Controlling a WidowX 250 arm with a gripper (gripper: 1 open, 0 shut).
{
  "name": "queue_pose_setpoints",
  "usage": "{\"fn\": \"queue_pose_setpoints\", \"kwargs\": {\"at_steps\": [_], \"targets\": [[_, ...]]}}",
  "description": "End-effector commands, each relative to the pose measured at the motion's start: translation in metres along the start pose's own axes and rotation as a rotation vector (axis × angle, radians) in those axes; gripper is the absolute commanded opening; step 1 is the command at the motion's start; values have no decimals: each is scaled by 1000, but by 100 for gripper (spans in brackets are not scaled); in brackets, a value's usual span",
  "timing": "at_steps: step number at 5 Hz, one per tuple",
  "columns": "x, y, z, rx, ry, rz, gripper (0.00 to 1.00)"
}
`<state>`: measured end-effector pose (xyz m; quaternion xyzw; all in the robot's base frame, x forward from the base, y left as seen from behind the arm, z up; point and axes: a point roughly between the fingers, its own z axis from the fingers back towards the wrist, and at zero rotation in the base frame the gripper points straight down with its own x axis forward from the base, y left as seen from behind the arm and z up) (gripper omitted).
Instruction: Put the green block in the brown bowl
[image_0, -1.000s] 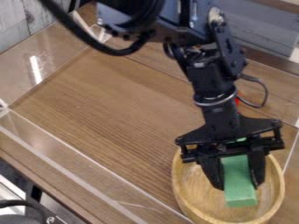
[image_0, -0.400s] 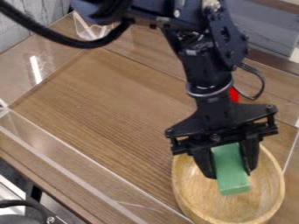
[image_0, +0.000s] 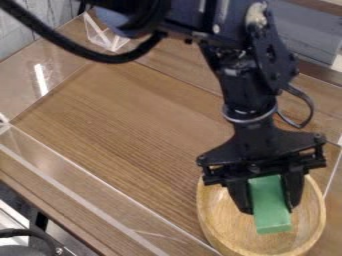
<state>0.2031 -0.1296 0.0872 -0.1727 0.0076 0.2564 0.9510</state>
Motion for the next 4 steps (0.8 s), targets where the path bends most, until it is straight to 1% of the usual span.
{"fn": "queue_pose_setpoints", "kwargs": {"at_steps": [1, 2, 4], "targets": [[1, -14, 11, -27, -27, -2, 0], [1, -19, 17, -33, -42, 32, 0], [-4, -3, 7, -47, -89, 140, 0]]}}
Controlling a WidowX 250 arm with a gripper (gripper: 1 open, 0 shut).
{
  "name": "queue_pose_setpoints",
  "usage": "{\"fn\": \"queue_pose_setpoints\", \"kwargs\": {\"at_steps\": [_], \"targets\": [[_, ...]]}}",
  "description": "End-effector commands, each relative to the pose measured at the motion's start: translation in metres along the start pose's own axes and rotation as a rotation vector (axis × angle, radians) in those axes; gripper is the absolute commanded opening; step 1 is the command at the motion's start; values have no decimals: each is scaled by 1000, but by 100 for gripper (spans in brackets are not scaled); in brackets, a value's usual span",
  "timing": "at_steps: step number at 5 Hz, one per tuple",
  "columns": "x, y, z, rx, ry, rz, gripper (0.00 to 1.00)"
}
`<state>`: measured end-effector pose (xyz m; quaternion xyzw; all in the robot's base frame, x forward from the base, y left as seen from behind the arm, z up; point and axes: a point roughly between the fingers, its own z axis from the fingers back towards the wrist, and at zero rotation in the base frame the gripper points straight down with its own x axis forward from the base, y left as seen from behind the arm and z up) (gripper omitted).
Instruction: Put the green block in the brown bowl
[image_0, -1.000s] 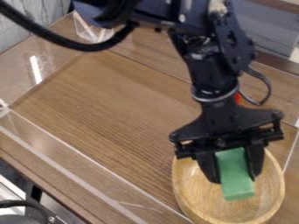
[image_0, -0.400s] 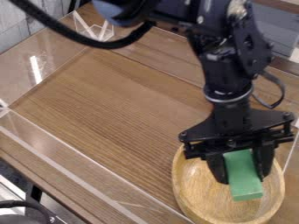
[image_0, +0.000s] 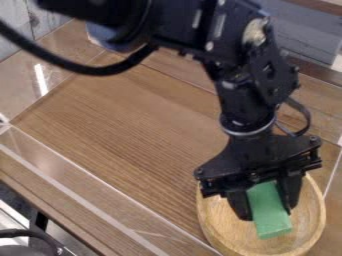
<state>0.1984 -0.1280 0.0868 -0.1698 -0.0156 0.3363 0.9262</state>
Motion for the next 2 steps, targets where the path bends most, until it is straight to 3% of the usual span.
{"fn": "queue_pose_setpoints", "kwargs": {"at_steps": [1, 2], "targets": [[2, -7, 8, -18, 5, -50, 0], [4, -8, 10, -7, 25, -87, 0]]}}
